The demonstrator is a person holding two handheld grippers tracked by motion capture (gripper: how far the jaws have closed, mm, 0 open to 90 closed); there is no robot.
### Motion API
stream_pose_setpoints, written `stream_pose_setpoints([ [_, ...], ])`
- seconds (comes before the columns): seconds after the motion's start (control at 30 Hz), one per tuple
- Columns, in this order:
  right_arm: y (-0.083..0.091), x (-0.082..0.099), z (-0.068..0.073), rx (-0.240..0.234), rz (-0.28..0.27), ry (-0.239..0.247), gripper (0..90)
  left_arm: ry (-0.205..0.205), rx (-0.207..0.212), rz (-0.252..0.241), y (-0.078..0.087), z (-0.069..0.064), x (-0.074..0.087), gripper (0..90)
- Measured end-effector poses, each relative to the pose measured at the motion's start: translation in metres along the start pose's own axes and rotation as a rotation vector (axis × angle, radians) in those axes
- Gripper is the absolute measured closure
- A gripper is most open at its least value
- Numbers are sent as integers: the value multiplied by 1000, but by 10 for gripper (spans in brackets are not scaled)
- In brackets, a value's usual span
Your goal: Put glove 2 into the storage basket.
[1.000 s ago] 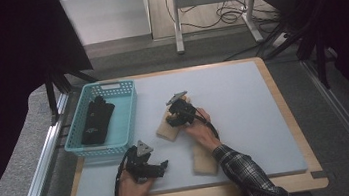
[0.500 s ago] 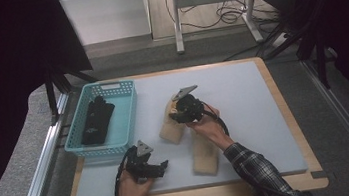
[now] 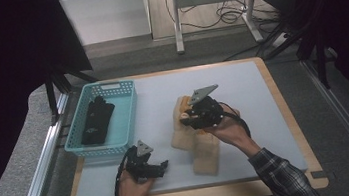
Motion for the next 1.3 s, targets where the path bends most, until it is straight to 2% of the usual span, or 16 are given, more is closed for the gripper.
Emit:
stream_pose_setpoints([
  [0.17,32,12,11,-20,1,31,603,1,0,1,0,0,0,70],
  [0.3,47,28,17,-30,16,42,602,0,1,0,0,0,0,70],
  [0.43,44,51,21,-40,45,51,602,3,1,-2,0,0,0,71],
  [0.67,15,82,21,-44,106,57,589,1,0,-3,0,0,0,71],
  [0.73,8,90,21,-46,107,37,556,3,0,-3,0,0,0,71],
  [0.83,6,94,20,-59,77,2,435,3,-1,-3,0,0,0,71],
  [0.9,13,90,14,-33,46,-7,383,1,-1,-3,0,0,0,71],
  [1.03,33,88,-5,8,-11,-74,360,-2,-1,0,0,0,0,71],
  [1.1,39,94,-13,25,-14,-110,382,-2,-1,0,0,0,0,71],
  [1.2,46,115,-22,49,12,-173,549,1,0,0,0,0,0,71],
  [1.3,48,129,-22,59,32,-198,684,1,0,0,0,0,0,71],
])
Point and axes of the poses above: each handheld gripper's, and its own axes: y roughly backward along the jaws, x roughly out of its underside, z roughly to its left, the point moved 8 cm from there along -y, roughly forward along the jaws, and after that the axes turned 4 degrees about -z, right-handed, at the moved point
